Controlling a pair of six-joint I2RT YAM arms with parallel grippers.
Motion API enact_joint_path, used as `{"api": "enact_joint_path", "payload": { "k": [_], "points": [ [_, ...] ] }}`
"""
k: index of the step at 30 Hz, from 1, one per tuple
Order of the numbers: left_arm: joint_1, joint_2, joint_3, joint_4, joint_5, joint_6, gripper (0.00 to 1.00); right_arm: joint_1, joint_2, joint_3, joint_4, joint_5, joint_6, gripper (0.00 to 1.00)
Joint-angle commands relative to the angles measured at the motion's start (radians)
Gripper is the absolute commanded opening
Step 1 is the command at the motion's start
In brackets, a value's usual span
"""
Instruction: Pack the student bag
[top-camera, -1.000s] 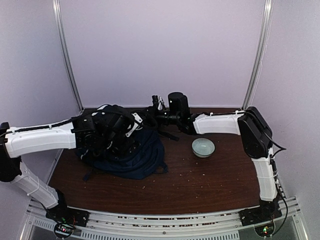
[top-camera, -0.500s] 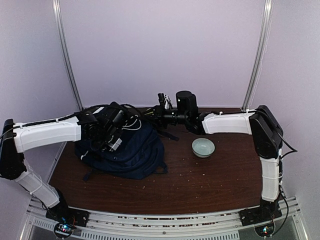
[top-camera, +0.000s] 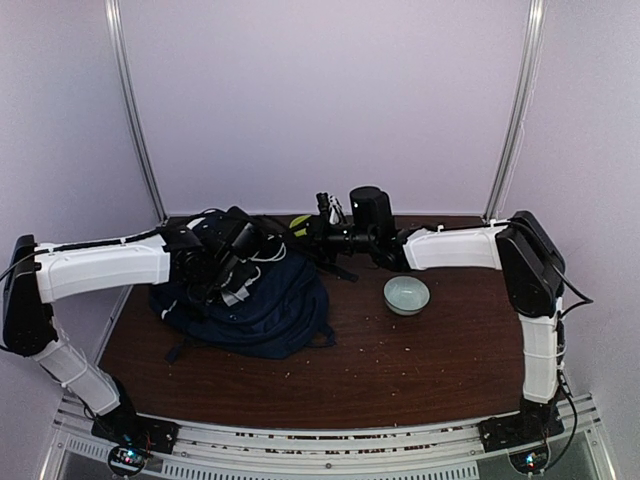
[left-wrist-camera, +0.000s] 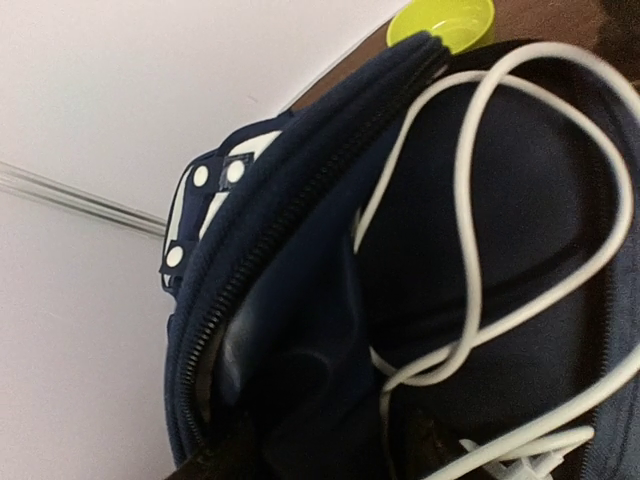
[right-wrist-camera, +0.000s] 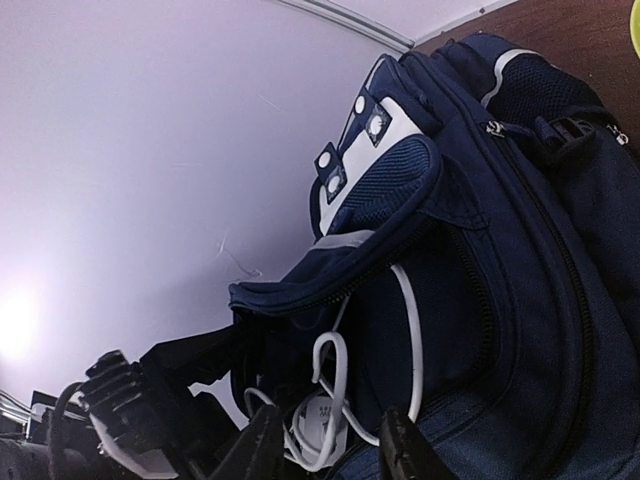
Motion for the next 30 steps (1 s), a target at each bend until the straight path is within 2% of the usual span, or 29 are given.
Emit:
{"api": "enact_joint_path", "payload": {
  "k": [1, 6, 9, 13, 15, 18, 22, 25, 27, 30],
  "points": [
    [-0.008, -0.035, 0.001, 0.036, 0.137, 0.026, 0.56, 0.014, 0.043, 0.046, 0.035, -0.015, 0.02, 0.37],
    [-0.009, -0.04, 0.0, 0.033, 0.148, 0.034, 0.58, 0.033, 0.064, 0.09, -0.002, -0.022, -0.006, 0.39],
    [-0.021, -0.048, 0.017, 0.029, 0.163, 0.047, 0.63, 0.038, 0.084, 0.102, -0.016, -0.015, -0.001, 0.3],
    [-0.091, -0.079, 0.053, 0.03, 0.197, 0.135, 0.74, 0.039, 0.096, 0.098, 0.009, -0.006, 0.024, 0.09],
    [-0.132, -0.096, 0.074, 0.029, 0.234, 0.183, 0.81, 0.043, 0.103, 0.111, 0.014, -0.001, 0.033, 0.03],
    [-0.141, -0.138, 0.095, 0.039, 0.335, 0.175, 0.89, 0.058, 0.128, 0.158, 0.013, 0.02, 0.041, 0.0],
    [-0.139, -0.206, 0.099, 0.047, 0.332, 0.135, 0.95, 0.076, 0.193, 0.253, 0.013, 0.065, 0.074, 0.0],
    [-0.111, -0.252, 0.106, -0.006, 0.283, 0.072, 0.97, 0.086, 0.246, 0.336, 0.007, 0.103, 0.099, 0.0],
    [-0.051, -0.275, 0.09, -0.066, 0.278, -0.005, 0.96, 0.091, 0.272, 0.38, -0.007, 0.141, 0.099, 0.0],
    [0.08, -0.305, 0.025, -0.129, 0.292, -0.103, 0.85, 0.091, 0.296, 0.414, -0.027, 0.2, 0.096, 0.0]
  ]
}}
